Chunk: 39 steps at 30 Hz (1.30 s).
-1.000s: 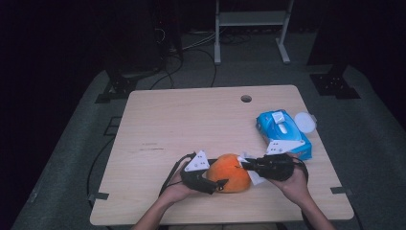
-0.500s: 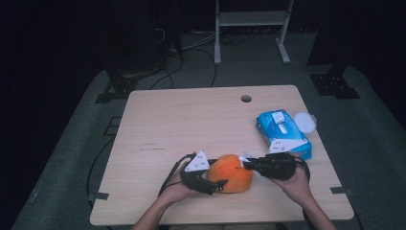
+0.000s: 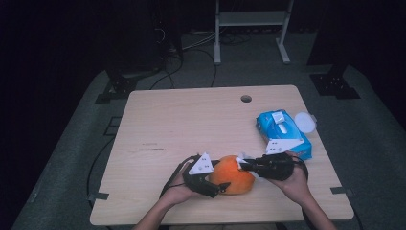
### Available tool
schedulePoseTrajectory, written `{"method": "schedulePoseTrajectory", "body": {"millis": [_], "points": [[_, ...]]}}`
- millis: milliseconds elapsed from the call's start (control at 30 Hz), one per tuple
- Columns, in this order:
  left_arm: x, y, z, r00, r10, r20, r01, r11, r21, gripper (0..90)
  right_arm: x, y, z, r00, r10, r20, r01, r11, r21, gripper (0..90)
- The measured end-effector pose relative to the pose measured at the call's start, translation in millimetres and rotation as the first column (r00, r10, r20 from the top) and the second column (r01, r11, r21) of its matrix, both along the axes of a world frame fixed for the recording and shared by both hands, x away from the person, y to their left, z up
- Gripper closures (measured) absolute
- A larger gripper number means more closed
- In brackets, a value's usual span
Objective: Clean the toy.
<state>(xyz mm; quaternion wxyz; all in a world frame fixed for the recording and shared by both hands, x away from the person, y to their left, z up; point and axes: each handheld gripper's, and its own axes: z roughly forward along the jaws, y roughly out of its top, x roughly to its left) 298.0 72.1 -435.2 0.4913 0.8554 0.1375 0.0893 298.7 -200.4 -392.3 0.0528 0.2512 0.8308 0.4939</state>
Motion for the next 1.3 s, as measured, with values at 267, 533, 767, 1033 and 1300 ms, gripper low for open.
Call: {"method": "schedulePoseTrajectory", "body": {"millis": [267, 533, 767, 1033, 1300], "points": [[0.2, -4.1, 3.4, 0.9998, 0.018, -0.008, -0.018, 0.9993, -0.032, 23.0, -1.9, -0.2, 2.2, 0.9996, 0.021, -0.02, -0.02, 0.999, 0.028, 81.0], [11.4, 1.3, -2.4, 0.9874, 0.076, -0.139, -0.085, 0.9945, -0.061, 4.9, -7.5, 13.3, 5.4, 0.9985, 0.039, 0.037, -0.038, 0.998, -0.045, 81.0], [1.1, -5.5, 3.7, 0.9984, 0.033, -0.045, -0.035, 0.9982, -0.048, 23.6, -9.4, 16.1, 9.7, 0.9982, 0.029, 0.053, -0.026, 0.999, -0.044, 80.9], [-4.1, -9.3, 7.6, 0.9993, 0.025, -0.028, -0.027, 0.9986, -0.046, 25.1, -12.4, 15.0, 15.0, 0.9963, 0.025, 0.082, -0.018, 0.997, -0.076, 80.9], [-5.9, -12.4, 4.3, 0.9995, 0.003, -0.03, -0.004, 0.9994, -0.035, 25.5, -20.3, 32.9, 17.6, 0.9893, 0.07, 0.128, -0.051, 0.988, -0.149, 81.0]]}}
